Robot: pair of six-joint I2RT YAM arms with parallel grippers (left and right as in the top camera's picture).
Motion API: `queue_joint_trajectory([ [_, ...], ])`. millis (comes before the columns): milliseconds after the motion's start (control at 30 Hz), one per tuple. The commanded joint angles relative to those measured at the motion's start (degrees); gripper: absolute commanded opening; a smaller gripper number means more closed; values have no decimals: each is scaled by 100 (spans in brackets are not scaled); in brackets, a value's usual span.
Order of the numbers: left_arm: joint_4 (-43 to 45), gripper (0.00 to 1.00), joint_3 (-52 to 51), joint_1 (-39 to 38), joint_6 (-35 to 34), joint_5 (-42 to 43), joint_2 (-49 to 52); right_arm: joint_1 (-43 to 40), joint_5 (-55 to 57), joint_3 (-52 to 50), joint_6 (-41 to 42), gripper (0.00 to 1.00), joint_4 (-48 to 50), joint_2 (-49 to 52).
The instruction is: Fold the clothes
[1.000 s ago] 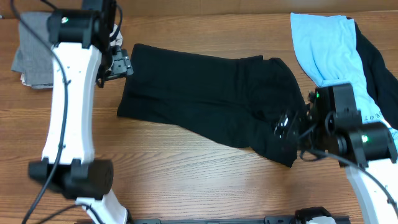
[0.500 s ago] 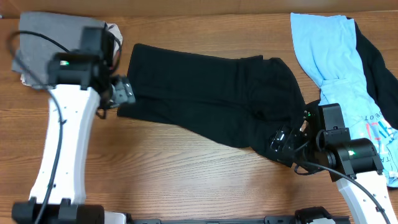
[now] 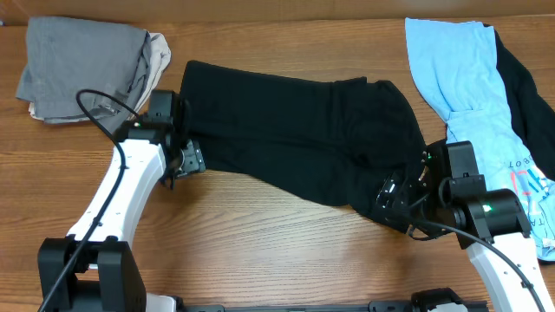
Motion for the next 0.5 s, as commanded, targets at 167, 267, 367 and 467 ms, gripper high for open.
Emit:
queue_joint_trajectory([
  [167,905,77,-466,24,197,0,-24,31,31,-4,-96,89,243,356],
  [267,1093,77,-466,24,103,-74,-13,28,76,-4,-173,88,295,527],
  [367,1207,77,-466,24,-98,-269,11,28,136,-4,-188,88,299,704],
  [467,1316,76,-466,26,-120,-323,166,28,131,-4,-186,88,293,844],
])
